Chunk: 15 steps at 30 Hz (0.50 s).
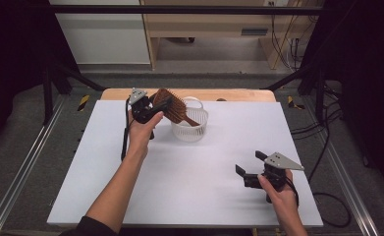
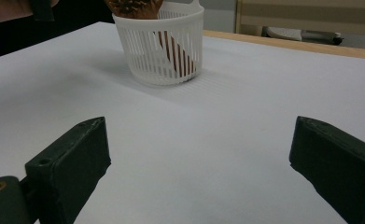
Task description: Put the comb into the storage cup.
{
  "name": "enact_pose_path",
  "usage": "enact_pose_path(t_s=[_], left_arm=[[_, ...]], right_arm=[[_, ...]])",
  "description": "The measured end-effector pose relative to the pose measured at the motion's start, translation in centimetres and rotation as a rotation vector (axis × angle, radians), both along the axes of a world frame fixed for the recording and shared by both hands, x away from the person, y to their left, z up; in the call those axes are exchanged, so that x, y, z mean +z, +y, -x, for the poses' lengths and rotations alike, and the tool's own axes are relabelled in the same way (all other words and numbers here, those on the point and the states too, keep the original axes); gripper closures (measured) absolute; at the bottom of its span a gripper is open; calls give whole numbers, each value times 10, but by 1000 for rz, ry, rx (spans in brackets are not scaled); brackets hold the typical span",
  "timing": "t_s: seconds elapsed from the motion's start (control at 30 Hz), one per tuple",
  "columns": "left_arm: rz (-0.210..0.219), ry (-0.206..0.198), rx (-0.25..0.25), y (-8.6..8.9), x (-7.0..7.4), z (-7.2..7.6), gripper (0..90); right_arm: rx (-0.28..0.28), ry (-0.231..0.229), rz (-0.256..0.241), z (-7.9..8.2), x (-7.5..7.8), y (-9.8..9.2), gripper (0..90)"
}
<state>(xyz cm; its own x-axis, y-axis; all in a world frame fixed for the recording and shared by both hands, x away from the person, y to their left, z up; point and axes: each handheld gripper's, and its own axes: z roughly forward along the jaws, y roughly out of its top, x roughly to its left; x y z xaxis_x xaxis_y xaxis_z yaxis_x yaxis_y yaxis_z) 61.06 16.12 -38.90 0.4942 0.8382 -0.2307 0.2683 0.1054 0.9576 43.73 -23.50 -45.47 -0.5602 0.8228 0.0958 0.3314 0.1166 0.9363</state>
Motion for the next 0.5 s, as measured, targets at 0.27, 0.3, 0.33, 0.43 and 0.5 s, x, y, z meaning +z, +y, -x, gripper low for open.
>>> enact_pose_path(t_s=[0.27,0.3,0.33,0.43,0.5], left_arm=[[7,-5,5,0,0,0,353],[8,-5,5,0,0,0,349],[10,-4,6,0,0,-1,344],[13,-2,7,0,0,-1,331],[12,-2,7,0,0,-1,329]], right_arm=[[1,1,1,0,0,0,54],[1,1,1,0,0,0,54],[1,1,1,0,0,0,54],[3,4,1,0,0,1,54],[2,4,1,0,0,1,54]])
